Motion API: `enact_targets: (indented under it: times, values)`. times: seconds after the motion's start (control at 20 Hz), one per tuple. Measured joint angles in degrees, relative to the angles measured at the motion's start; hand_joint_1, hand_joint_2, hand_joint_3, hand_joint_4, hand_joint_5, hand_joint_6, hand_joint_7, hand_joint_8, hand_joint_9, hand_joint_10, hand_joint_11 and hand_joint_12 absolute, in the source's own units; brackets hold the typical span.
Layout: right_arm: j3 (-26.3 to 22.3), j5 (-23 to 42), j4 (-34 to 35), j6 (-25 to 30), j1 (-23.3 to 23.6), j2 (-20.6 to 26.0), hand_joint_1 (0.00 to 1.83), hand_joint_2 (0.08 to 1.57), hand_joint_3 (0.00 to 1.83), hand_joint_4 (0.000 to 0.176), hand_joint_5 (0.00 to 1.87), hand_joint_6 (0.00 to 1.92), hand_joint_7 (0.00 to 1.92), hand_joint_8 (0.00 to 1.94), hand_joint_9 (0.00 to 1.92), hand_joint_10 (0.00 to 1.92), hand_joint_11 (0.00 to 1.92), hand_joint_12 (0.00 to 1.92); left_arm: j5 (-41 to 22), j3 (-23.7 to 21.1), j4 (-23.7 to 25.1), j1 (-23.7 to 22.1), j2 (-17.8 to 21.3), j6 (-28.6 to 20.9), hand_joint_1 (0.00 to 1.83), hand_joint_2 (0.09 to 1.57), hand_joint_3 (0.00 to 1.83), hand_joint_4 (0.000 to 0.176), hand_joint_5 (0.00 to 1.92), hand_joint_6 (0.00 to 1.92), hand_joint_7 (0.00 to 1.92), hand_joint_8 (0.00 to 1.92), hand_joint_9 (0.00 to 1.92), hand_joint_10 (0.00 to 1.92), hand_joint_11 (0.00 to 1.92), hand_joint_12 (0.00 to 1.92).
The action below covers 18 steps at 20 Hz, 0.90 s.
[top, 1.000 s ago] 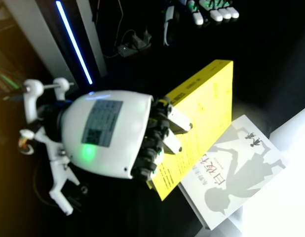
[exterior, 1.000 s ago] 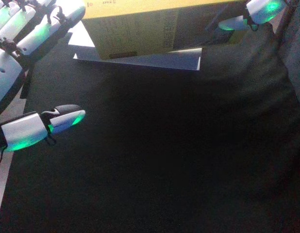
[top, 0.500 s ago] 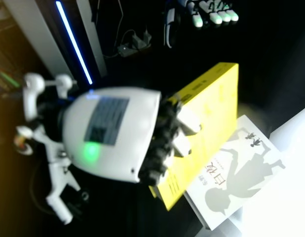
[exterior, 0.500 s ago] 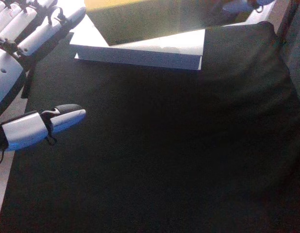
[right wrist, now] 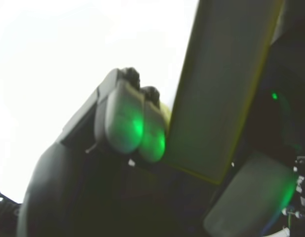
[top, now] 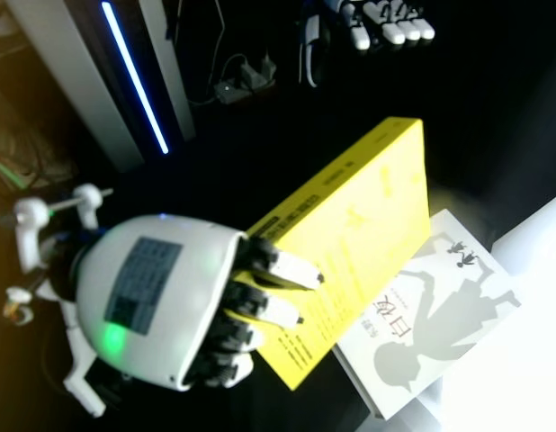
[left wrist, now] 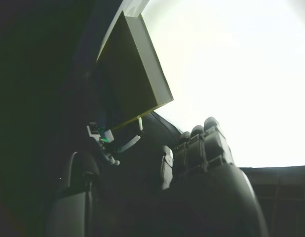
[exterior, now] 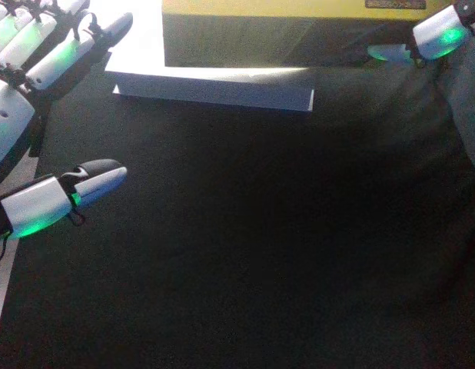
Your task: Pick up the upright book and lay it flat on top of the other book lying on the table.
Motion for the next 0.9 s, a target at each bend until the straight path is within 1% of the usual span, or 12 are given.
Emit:
enact_targets:
  times: [0.1, 0.15, 0.25, 0.3, 0.35, 0.45, 0.5, 0.6, 0.65, 0.75, 0.8, 0.9]
  values:
    - [0.0, 0.6, 0.3, 0.0, -0.7, -0.1, 1.62, 0.62, 1.14, 0.176, 1.43, 1.92, 1.59, 1.94, 1.70, 1.92, 1.68, 1.92, 0.0, 0.0, -0.3, 0.0, -0.3, -0.3, 0.54, 1.14, 0.01, 0.165, 0.00, 0.00, 0.00, 0.00, 0.00, 0.00, 0.00, 0.00]
    - [0.0, 1.2, 0.6, 0.0, -1.5, -0.3, 1.62, 0.67, 1.06, 0.176, 1.44, 1.92, 1.61, 1.94, 1.72, 1.92, 1.71, 1.92, 0.0, 0.0, -0.3, 0.0, -0.3, -0.3, 0.52, 1.15, 0.01, 0.158, 0.00, 0.00, 0.00, 0.00, 0.00, 0.00, 0.00, 0.00]
    - [0.0, 1.8, 0.7, 0.0, -2.0, -0.4, 1.59, 0.67, 1.03, 0.176, 1.39, 1.92, 1.59, 1.94, 1.71, 1.92, 1.69, 1.92, 0.0, 0.0, -0.3, 0.0, -0.3, -0.3, 0.51, 1.15, 0.01, 0.162, 0.00, 0.00, 0.00, 0.00, 0.00, 0.00, 0.00, 0.00]
    - [0.0, 1.8, 0.7, -0.1, -2.1, -0.4, 1.58, 0.67, 1.01, 0.176, 1.40, 1.92, 1.58, 1.94, 1.70, 1.92, 1.67, 1.92, 0.0, 0.0, -0.4, 0.0, -0.3, -0.3, 0.52, 1.15, 0.01, 0.155, 0.00, 0.00, 0.00, 0.00, 0.00, 0.00, 0.00, 0.00]
    - [0.2, 1.7, 0.7, 0.0, -2.1, -0.5, 1.60, 0.67, 1.01, 0.176, 1.43, 1.92, 1.59, 1.94, 1.70, 1.92, 1.67, 1.92, 0.0, 0.0, -0.4, 0.0, -0.3, -0.3, 0.52, 1.15, 0.01, 0.160, 0.00, 0.00, 0.00, 0.00, 0.00, 0.00, 0.00, 0.00]
    - [1.8, 1.6, 0.7, 0.3, -2.1, -1.6, 1.62, 0.65, 1.07, 0.176, 1.40, 1.92, 1.58, 1.94, 1.69, 1.92, 1.65, 1.92, 0.0, 0.0, -0.4, 0.0, -0.3, -0.3, 0.51, 1.16, 0.01, 0.157, 0.00, 0.00, 0.00, 0.00, 0.00, 0.00, 0.00, 0.00]
    - [2.5, 1.2, 0.7, 0.3, -2.1, -2.1, 1.61, 0.66, 1.09, 0.176, 1.38, 1.92, 1.57, 1.94, 1.68, 1.92, 1.64, 1.92, 0.0, 0.2, -0.4, 0.0, -0.6, -0.4, 0.51, 1.16, 0.01, 0.155, 0.00, 0.00, 0.00, 0.00, 0.00, 0.00, 0.00, 0.00]
    - [3.3, -0.1, 0.7, 0.3, -1.7, -2.4, 1.63, 0.62, 1.12, 0.176, 1.35, 1.92, 1.50, 1.94, 1.60, 1.92, 1.56, 1.92, 0.2, 0.5, -0.4, 0.1, -0.7, -1.1, 0.54, 1.17, 0.01, 0.138, 0.00, 0.00, 0.00, 0.00, 0.00, 0.00, 0.00, 0.00]
    - [3.8, -1.1, 0.4, 0.3, -1.1, -2.4, 1.61, 0.62, 1.08, 0.176, 1.34, 1.92, 1.46, 1.94, 1.57, 1.92, 1.53, 1.92, 0.2, 0.7, -0.3, 0.1, -0.8, -1.2, 0.55, 1.17, 0.01, 0.135, 0.00, 0.00, 0.00, 0.00, 0.00, 0.00, 0.00, 0.00]
    - [4.6, -3.0, -0.2, 0.5, -0.1, -2.5, 1.61, 0.63, 1.06, 0.176, 1.35, 1.92, 1.46, 1.94, 1.58, 1.92, 1.55, 1.92, 0.0, 1.1, -0.4, 0.1, -1.2, -1.4, 0.53, 1.18, 0.01, 0.134, 0.01, 0.00, 0.00, 0.00, 0.00, 0.00, 0.00, 0.00]
    - [4.6, -4.0, -0.2, 0.5, 0.5, -2.4, 1.61, 0.62, 1.06, 0.176, 1.35, 1.92, 1.46, 1.94, 1.58, 1.92, 1.56, 1.92, 0.1, 1.1, -0.2, 0.1, -1.4, -1.7, 0.50, 1.18, 0.01, 0.127, 0.00, 0.00, 0.00, 0.00, 0.00, 0.00, 0.00, 0.00]
    - [2.8, -5.6, -1.4, -0.2, 1.8, -1.0, 1.63, 0.59, 1.15, 0.176, 1.40, 1.92, 1.51, 1.94, 1.64, 1.92, 1.67, 1.92, -0.1, 1.0, 0.1, 0.2, -1.4, -1.9, 0.48, 1.18, 0.01, 0.143, 0.00, 0.00, 0.00, 0.00, 0.00, 0.00, 0.00, 0.00]
